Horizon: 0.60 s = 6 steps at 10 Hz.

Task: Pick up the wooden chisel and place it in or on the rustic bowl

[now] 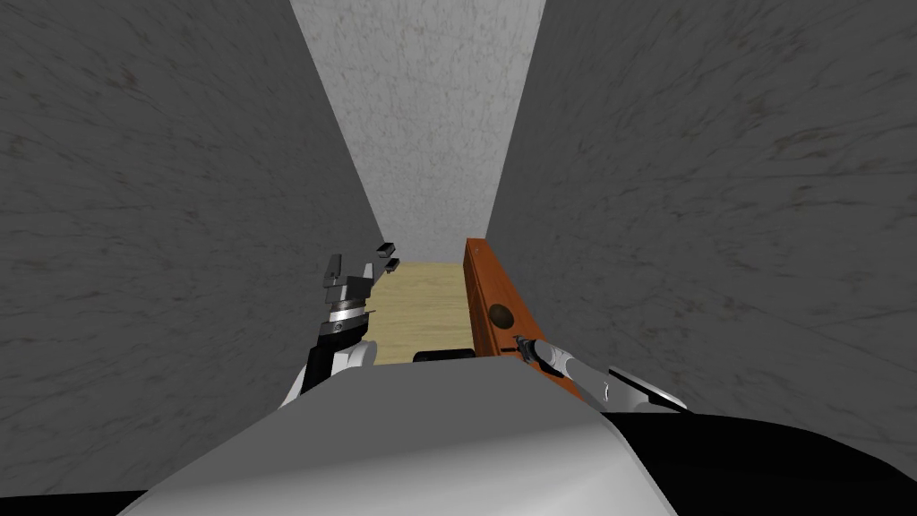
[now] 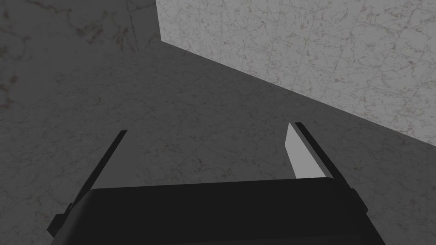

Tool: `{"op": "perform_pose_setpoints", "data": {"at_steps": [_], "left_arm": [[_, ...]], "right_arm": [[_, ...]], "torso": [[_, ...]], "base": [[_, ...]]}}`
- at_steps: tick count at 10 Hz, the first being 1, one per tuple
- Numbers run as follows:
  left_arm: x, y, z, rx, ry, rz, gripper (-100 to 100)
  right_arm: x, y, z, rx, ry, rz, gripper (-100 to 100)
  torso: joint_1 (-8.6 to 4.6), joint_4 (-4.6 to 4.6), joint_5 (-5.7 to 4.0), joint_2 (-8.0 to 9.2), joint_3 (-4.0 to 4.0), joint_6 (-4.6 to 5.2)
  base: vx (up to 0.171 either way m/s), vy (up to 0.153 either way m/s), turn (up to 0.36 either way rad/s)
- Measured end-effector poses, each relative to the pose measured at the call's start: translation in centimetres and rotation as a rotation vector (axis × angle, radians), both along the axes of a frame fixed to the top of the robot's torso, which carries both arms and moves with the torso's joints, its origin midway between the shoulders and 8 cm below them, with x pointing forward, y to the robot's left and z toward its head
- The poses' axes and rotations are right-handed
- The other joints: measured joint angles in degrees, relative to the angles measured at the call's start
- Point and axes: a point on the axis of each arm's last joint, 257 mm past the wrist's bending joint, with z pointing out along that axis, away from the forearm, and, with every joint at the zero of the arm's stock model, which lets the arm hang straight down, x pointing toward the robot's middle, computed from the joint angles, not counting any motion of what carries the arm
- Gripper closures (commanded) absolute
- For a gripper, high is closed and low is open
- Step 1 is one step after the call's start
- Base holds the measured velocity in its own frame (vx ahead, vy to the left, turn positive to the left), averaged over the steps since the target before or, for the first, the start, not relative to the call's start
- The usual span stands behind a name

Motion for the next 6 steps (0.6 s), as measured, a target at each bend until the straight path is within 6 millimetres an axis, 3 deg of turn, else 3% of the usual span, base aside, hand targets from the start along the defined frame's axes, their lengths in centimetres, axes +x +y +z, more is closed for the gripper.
{"op": "perform_pose_setpoints", "data": {"at_steps": [4, 5, 6], "left_arm": [[0.0, 0.0, 0.0, 0.0, 0.0, 0.0, 0], [0.0, 0.0, 0.0, 0.0, 0.0, 0.0, 0], [0.0, 0.0, 0.0, 0.0, 0.0, 0.0, 0]], "right_arm": [[0.01, -0.02, 0.01, 0.0, 0.0, -0.001, 100], [0.02, -0.01, 0.01, 0.0, 0.0, -0.001, 0], [0.02, -0.01, 0.02, 0.0, 0.0, 0.0, 100]], "torso": [[0.15, 0.03, 0.03, 0.15, 0.09, -0.01], [0.16, 0.03, 0.03, 0.15, 0.09, -0.01], [0.16, 0.03, 0.04, 0.16, 0.09, -0.01]], "base": [[0.0, -0.001, -0.003], [0.0, 0.0, 0.0], [-0.046, 0.033, -0.071]]}}
